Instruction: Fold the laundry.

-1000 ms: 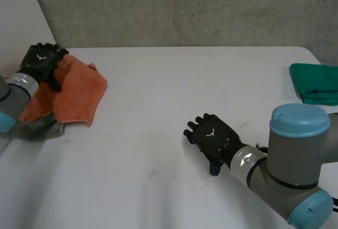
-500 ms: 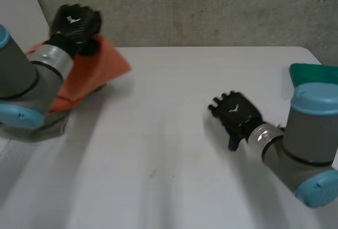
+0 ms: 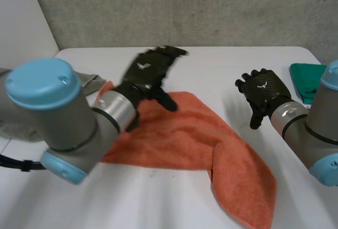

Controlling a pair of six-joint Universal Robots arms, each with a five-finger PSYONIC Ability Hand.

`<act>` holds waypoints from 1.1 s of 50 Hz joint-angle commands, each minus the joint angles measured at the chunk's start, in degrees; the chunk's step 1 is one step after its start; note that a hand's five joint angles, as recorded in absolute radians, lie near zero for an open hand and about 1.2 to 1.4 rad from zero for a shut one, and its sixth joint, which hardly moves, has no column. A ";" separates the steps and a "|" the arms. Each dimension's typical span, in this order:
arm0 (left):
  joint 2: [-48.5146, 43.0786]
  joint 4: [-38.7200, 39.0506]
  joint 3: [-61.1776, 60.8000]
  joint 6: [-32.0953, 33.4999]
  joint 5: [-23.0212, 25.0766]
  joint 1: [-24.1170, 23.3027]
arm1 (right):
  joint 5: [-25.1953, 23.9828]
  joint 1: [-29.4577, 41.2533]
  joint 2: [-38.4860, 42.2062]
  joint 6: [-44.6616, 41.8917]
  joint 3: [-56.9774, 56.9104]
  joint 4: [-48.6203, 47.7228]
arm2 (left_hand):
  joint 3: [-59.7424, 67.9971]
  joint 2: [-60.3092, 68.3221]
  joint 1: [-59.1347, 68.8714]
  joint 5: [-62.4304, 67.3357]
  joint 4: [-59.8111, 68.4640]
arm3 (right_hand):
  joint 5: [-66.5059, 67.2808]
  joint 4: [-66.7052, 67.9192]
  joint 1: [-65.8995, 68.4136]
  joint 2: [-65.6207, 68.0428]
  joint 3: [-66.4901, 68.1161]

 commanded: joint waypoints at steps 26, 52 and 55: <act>0.01 -12.42 -14.70 37.04 -1.09 21.01 | -7.01 -0.16 -11.16 3.75 16.59 16.60 | 6.30 6.56 7.29 6.39 6.69 | -3.79 -3.36 -1.66 -2.76 -2.20; -7.20 -1.43 -12.33 43.81 -9.79 20.49 | -8.96 5.46 -12.14 3.75 26.09 2.02 | 67.35 67.60 68.34 67.43 67.74 | -3.79 -3.36 -1.66 -2.76 -2.20; -6.50 -1.34 -12.24 43.81 -9.79 20.31 | -8.25 5.46 -9.32 3.75 25.39 0.87 | 67.35 67.60 68.34 67.43 67.74 | -3.79 -3.36 -1.66 -2.76 -2.20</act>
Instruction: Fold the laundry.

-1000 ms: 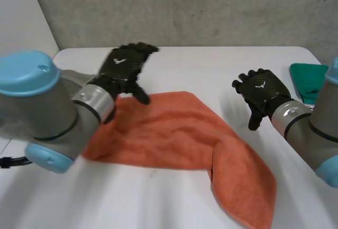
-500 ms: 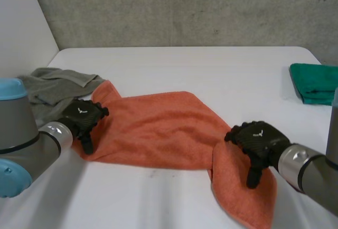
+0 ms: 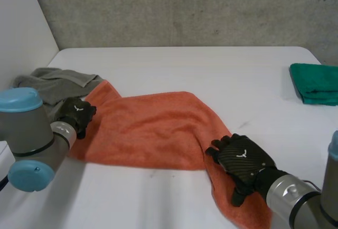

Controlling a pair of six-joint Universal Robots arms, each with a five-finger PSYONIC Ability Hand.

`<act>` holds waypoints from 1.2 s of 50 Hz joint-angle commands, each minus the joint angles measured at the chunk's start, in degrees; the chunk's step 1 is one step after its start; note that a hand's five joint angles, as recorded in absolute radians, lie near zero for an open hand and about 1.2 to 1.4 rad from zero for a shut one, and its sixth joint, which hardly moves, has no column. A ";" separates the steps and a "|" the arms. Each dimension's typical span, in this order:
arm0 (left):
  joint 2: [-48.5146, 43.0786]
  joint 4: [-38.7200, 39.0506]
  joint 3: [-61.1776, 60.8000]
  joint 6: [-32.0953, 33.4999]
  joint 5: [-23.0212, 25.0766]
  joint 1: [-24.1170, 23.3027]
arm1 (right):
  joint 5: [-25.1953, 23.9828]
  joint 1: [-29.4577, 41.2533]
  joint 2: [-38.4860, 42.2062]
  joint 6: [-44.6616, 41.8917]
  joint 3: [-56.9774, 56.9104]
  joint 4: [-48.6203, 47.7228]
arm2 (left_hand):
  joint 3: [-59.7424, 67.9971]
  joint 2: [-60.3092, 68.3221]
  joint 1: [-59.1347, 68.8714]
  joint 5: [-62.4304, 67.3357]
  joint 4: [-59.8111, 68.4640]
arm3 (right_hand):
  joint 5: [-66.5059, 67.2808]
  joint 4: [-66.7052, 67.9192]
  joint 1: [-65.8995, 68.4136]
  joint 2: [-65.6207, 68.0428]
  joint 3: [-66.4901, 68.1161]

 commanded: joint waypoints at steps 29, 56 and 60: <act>17.94 -6.09 -12.35 -3.29 9.51 2.22 | 7.40 -6.71 8.08 -3.12 -14.75 -7.93 | -48.18 -48.55 -46.08 -47.34 -48.70 | 66.21 66.64 68.34 67.24 67.80; 10.91 -6.09 -11.39 -2.85 9.69 2.31 | 10.56 -6.28 20.84 -5.85 -28.13 -7.58 | -17.66 -18.03 -15.56 -16.82 -18.18 | 66.21 66.64 68.34 67.24 67.80; 8.55 -6.18 -10.16 -2.76 9.33 2.31 | 10.56 -6.36 20.31 -5.85 -28.04 -7.14 | 4.54 4.17 6.64 5.38 4.02 | 66.21 66.64 68.34 67.24 67.80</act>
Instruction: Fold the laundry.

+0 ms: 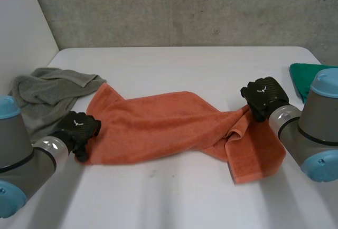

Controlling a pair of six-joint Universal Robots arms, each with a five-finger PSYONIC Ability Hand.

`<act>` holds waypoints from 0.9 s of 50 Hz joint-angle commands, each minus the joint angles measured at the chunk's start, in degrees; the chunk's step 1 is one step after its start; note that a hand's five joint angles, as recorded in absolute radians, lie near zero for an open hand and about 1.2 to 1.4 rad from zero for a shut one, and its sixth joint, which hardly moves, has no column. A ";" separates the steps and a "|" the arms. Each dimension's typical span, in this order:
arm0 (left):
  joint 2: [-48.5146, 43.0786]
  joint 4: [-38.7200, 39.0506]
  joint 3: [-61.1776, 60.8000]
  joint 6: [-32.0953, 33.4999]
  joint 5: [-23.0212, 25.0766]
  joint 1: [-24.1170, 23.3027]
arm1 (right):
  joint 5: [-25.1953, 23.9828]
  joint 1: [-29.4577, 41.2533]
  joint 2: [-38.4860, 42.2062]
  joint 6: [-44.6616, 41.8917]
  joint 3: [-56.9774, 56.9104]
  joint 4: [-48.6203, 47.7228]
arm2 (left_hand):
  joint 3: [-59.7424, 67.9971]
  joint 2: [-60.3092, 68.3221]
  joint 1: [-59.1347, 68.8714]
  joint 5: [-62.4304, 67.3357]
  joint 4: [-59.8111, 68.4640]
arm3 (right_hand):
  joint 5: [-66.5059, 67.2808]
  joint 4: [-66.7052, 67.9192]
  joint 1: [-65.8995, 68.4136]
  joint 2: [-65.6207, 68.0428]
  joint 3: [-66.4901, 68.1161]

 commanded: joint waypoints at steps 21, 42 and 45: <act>29.35 -9.59 6.07 -10.11 -0.48 0.10 | -6.42 -1.08 -18.81 -3.51 -11.51 29.32 | 52.97 52.93 52.03 52.73 52.89 | 13.32 11.95 24.27 12.48 12.25; 13.04 -13.81 15.55 -15.57 -1.01 -0.16 | -10.82 -4.33 1.81 -12.65 -38.67 42.34 | 52.97 52.93 52.03 52.73 52.89 | 13.32 11.95 24.27 12.48 12.25; 3.75 -13.54 19.76 -15.66 -1.36 -0.95 | -10.47 -4.33 9.79 -13.18 -43.76 40.85 | 52.97 52.93 52.03 52.73 52.89 | 13.32 11.95 24.27 12.48 12.25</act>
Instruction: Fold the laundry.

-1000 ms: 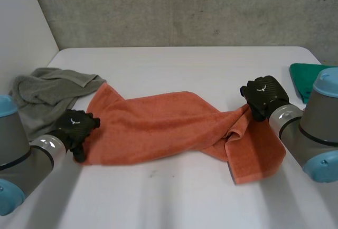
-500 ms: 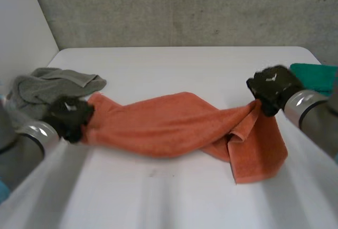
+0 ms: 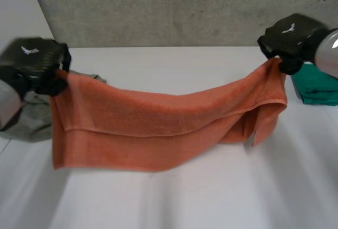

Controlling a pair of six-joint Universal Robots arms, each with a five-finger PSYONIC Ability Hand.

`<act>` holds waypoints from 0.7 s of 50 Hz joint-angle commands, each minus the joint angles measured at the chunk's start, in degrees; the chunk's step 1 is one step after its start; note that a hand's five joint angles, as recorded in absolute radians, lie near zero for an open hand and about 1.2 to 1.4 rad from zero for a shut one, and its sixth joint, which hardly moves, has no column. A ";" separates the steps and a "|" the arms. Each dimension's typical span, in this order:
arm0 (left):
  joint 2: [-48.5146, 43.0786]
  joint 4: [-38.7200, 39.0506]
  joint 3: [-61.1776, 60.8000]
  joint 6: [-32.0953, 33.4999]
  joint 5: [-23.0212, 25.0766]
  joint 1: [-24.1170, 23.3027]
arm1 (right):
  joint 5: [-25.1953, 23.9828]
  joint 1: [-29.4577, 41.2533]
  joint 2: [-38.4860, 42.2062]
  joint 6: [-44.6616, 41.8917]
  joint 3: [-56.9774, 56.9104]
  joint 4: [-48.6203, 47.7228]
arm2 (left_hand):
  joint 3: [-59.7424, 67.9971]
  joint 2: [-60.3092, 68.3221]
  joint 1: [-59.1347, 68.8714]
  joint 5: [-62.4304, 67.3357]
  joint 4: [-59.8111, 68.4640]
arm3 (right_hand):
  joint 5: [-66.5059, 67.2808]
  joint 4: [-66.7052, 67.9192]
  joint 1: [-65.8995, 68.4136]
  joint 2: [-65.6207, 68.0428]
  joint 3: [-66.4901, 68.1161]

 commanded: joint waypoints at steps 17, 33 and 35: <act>-35.87 6.83 18.92 0.68 -7.65 -7.10 | 17.99 6.55 27.91 4.71 -11.92 -21.35 | -50.38 -50.97 -46.61 -48.34 -51.20 | -56.67 -58.07 -46.10 -57.52 -57.75; -21.44 19.22 -5.62 8.84 -5.46 -9.40 | 9.48 0.67 3.74 29.86 24.90 -20.47 | -45.84 -46.43 -42.07 -43.81 -46.66 | -56.67 -58.07 -46.10 -57.52 -57.75; -23.45 21.24 -6.24 12.00 -5.02 -8.79 | 7.72 -0.04 3.38 30.30 28.86 -20.99 | -45.01 -45.59 -41.23 -42.97 -45.83 | -56.67 -58.07 -46.10 -57.52 -57.75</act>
